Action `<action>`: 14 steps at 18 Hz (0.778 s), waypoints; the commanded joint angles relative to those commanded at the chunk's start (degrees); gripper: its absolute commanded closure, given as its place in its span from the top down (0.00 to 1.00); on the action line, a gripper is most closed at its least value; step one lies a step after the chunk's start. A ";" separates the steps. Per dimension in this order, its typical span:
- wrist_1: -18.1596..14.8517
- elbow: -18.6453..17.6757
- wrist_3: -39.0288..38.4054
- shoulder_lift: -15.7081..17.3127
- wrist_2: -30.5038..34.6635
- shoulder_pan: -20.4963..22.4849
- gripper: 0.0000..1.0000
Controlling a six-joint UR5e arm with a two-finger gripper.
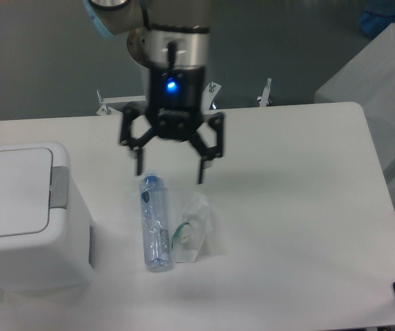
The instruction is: Open the trash can
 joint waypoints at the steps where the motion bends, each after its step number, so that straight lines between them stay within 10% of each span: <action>1: 0.09 0.00 -1.93 -0.09 0.00 -0.53 1.00; 14: 0.09 -2.02 -9.25 -1.23 -0.79 -4.58 1.00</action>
